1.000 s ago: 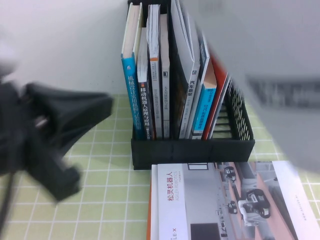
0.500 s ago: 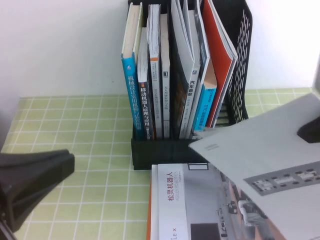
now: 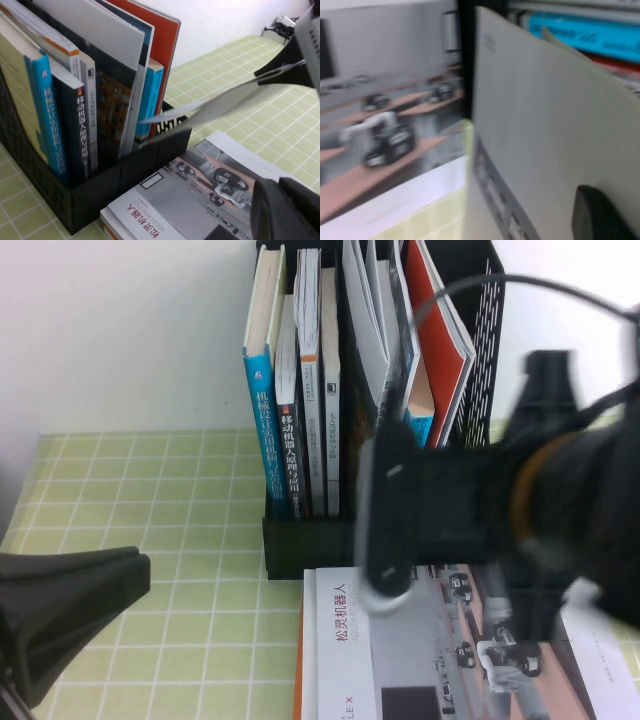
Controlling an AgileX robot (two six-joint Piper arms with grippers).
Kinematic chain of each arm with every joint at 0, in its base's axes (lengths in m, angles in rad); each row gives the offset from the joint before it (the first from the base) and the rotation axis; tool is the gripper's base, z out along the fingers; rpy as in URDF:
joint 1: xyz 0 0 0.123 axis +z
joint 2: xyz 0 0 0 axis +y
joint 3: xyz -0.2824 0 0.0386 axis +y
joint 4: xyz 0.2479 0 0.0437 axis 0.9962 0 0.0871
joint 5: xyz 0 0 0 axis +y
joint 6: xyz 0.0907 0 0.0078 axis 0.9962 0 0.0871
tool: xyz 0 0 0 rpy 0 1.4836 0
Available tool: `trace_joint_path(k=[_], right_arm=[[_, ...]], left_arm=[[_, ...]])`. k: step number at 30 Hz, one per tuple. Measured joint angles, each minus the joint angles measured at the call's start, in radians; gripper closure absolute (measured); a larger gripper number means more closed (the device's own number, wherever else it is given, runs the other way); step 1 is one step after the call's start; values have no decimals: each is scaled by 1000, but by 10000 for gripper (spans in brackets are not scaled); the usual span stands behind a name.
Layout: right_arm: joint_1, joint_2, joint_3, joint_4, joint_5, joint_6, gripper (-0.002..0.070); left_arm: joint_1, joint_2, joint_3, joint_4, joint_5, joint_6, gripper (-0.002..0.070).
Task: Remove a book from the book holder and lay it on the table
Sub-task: Place the picked book on the book
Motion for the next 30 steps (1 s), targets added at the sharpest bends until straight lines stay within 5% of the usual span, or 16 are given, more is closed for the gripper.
trace_joint_path(k=[3,25,30], right_arm=[[77,64,0,-94,-7,69,662],[102,286,232,235,-257,239,661],[102,286,227,235,-273,316,582]], left_arm=[[0,0,0,0,0,-4,678],[0,-2,0,0,91,-25,678],[0,-2,0,0,91,-25,678]])
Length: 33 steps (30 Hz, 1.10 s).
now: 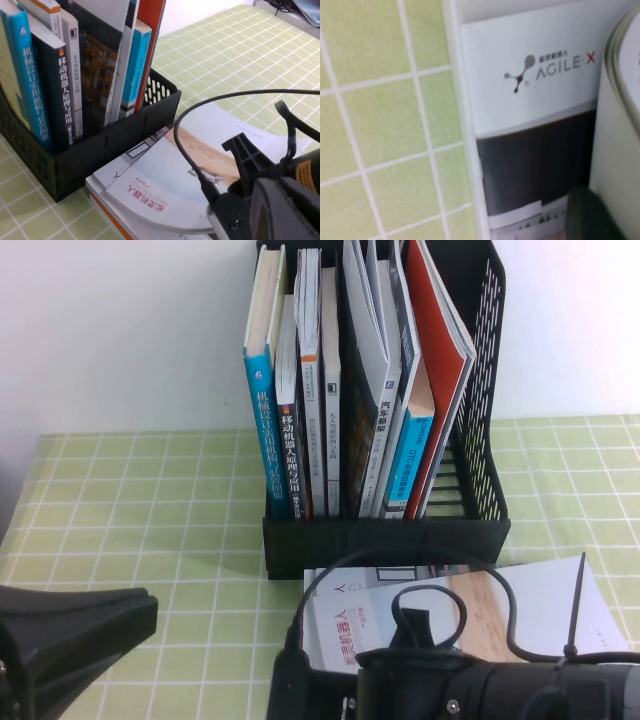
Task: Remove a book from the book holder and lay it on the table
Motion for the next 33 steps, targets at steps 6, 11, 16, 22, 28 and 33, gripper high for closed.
trace_joint_path(k=[6,11,16,22,28,33], right_arm=[[-49,0,-67,-64,15,69,351],[-76,-26,-84,153,29,-201,309],[-76,-67,-85,382,88,-418,279],[-76,-126,-150,539,220,-550,389],[-76,-274,-182,618,246,-593,645],[-76,-462,-156,622,185,-553,671]], left_arm=[[0,0,0,0,0,0,678],[0,0,0,0,32,-2,678],[0,0,0,0,110,-2,678],[0,-32,0,-11,161,33,678],[0,-184,0,17,171,30,678],[0,-343,29,80,242,-94,678]])
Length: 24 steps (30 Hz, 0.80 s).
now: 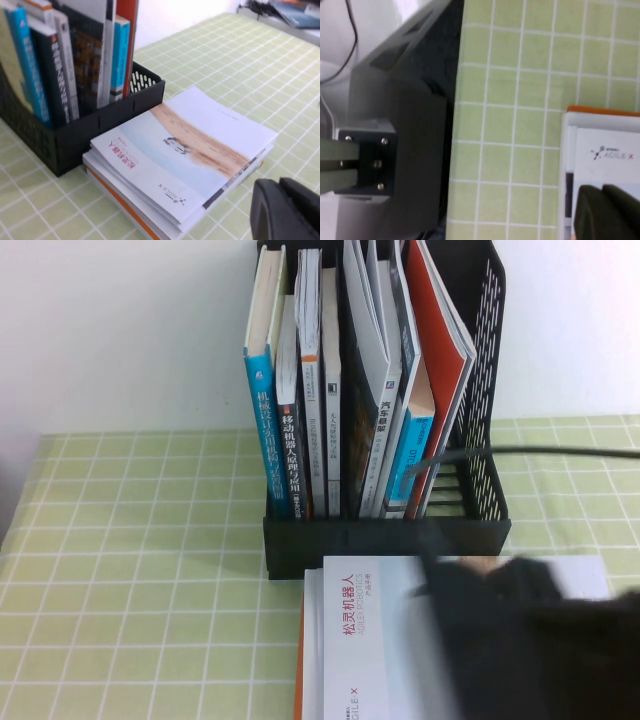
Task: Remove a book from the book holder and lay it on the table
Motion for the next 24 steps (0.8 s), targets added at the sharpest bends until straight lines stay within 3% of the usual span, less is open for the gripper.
trace_joint_path(k=[9,13,17,24], right_arm=[[0,-426,282,-168,-193,205,674],[0,-636,498,-226,-295,278,675],[0,-831,682,-316,-420,410,675],[0,-1009,901,-603,-510,736,675]], left_arm=[[0,-263,300,20,-87,-161,678],[0,-244,376,-14,-247,-74,678],[0,-231,418,52,-430,-7,678],[0,-218,489,108,-471,5,678]])
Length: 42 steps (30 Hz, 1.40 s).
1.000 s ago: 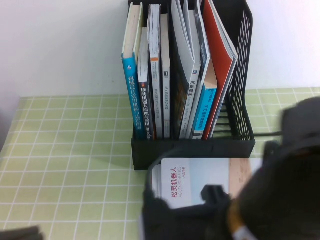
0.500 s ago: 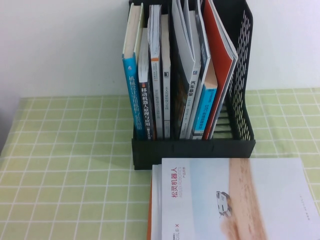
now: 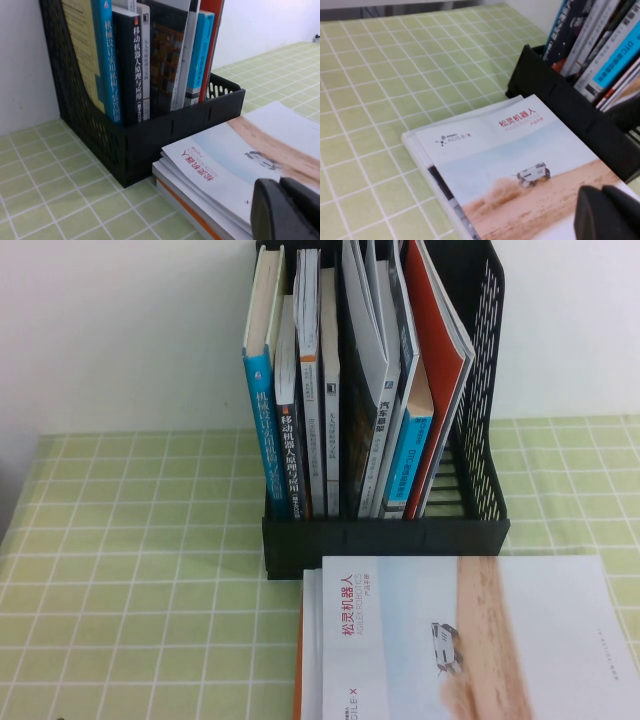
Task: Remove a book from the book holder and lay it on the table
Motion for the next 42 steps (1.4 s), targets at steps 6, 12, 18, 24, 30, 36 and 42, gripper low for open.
trace_joint_path(k=[6,12,18,24,30,36,42], right_arm=[[0,-18,62,-51,-8,41,675],[0,-18,75,-51,-10,45,675],[0,-18,75,-49,-12,47,675],[0,-18,76,-45,-13,47,675],[0,-18,76,-43,-13,43,675],[0,-18,76,-43,-13,41,675],[0,-18,76,-41,-13,41,675]], left_arm=[[0,0,9,2,6,2,678],[0,0,10,4,21,2,678],[5,-11,10,4,28,4,678],[177,-41,19,4,38,4,678],[385,-41,126,12,-35,10,678],[537,-41,283,10,-136,10,678],[584,-41,285,8,-108,12,678]])
